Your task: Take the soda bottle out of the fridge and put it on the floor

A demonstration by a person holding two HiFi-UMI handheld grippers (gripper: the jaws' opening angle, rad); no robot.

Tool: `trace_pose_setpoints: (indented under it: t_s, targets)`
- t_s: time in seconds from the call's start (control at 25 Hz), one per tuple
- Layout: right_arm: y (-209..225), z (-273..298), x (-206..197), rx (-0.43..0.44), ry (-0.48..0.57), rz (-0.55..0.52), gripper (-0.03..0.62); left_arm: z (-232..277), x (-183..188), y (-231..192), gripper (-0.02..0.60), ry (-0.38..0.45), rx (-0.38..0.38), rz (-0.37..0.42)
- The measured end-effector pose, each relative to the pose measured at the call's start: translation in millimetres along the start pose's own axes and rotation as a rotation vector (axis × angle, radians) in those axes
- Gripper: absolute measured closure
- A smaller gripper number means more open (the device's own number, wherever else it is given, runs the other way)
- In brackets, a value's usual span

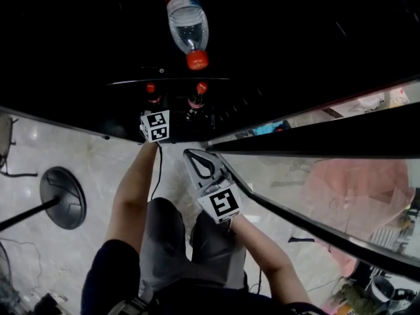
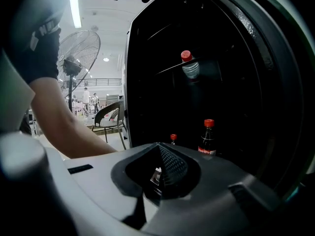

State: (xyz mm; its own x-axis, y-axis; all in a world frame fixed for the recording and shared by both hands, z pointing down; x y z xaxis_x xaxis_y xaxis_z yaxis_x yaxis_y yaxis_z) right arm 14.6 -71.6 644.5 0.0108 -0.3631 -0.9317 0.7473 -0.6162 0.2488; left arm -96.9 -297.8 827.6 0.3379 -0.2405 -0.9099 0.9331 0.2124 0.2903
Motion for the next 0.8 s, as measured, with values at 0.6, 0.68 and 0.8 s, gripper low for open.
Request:
trace_pose_setpoints:
  t_s: [0.6, 0.68, 0.8]
  targets:
    - [1.3, -4.4, -7.7, 0.0, -0.001, -0.002, 0.577, -0.2, 1.2, -0.9, 0.259, 0.019, 0.0, -0.015]
    - [0.8, -5.0, -8.5, 0.002, -0.005, -0.007, 0.577, -1.2, 1.2, 0.0, 0.261, 0.019, -0.004, -0.013]
    - [0.1, -6.0, -8.5, 0.001, -0.007, -0.002, 0.577, -4.8, 0.6, 1.8, 0.261, 0.017, -0.011, -0.007]
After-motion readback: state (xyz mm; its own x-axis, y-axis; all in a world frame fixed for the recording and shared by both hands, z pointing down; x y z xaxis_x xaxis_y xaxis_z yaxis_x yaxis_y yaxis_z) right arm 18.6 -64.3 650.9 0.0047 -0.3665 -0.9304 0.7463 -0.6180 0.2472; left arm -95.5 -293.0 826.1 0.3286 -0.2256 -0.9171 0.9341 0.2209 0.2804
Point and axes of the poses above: the fingertips, and each gripper's own axes: z forward along the fingers, y to its right, x out of its top, the point moved 2 cm from there along -z, backward along the fingers, and after that the axes turned 12 degrees about z, right-handed, at the moved point
